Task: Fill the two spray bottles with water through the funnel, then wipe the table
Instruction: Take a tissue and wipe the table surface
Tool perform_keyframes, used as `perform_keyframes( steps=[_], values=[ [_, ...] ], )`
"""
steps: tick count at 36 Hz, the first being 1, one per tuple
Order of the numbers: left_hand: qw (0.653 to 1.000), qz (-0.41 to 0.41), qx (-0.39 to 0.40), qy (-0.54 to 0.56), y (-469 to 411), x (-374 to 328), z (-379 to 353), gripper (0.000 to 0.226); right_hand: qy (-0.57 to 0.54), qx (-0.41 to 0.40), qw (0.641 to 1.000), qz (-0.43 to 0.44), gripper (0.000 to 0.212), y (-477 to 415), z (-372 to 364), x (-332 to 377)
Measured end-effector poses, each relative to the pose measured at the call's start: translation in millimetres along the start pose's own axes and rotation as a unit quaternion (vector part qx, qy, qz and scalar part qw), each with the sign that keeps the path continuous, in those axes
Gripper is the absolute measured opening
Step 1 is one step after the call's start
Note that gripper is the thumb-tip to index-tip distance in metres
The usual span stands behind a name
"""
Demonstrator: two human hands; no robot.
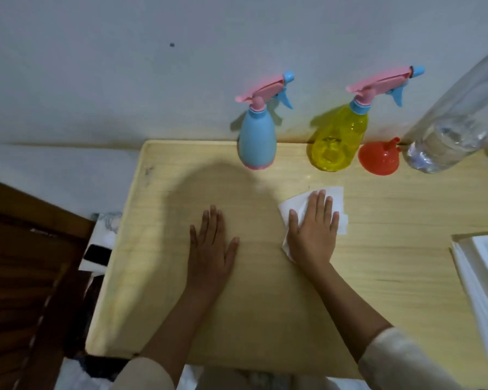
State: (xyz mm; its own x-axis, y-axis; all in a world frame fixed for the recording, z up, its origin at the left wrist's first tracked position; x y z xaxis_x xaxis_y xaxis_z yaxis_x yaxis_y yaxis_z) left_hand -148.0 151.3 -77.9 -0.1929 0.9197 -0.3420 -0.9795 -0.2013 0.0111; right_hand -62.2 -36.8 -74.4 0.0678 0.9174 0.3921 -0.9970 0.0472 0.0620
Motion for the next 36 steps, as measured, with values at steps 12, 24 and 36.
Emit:
perform_keyframes(
  steps=[12,24,36],
  values=[
    [0.999,0.028,-0.012,0.015,-2,129,48,0.068,-0.059,-0.004,0.998,-0.001,0.064,22,-60,146],
    [1.0,0.021,-0.002,0.017,-2,153,53,0.07,-0.017,0.001,1.0,0.003,0.063,37,-71,172],
    [0.999,0.023,0.009,0.039,4,164,55,0.069,-0.012,-0.004,0.998,0.054,0.057,24,-83,196]
  ],
)
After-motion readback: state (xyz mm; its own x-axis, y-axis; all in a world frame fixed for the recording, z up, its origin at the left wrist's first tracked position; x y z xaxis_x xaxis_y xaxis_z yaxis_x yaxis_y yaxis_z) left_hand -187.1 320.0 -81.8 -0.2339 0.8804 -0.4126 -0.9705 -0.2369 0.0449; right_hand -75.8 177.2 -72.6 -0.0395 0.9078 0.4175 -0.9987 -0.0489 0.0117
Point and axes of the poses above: each hand's wrist, its own y-axis away from the middle knuckle, its own z-axis out of the back of the hand, x = y × z, the point moved 2 cm from there along -y, towards the middle knuckle, and after that the axes turned 1 degree about z, right-handed, at the moved point
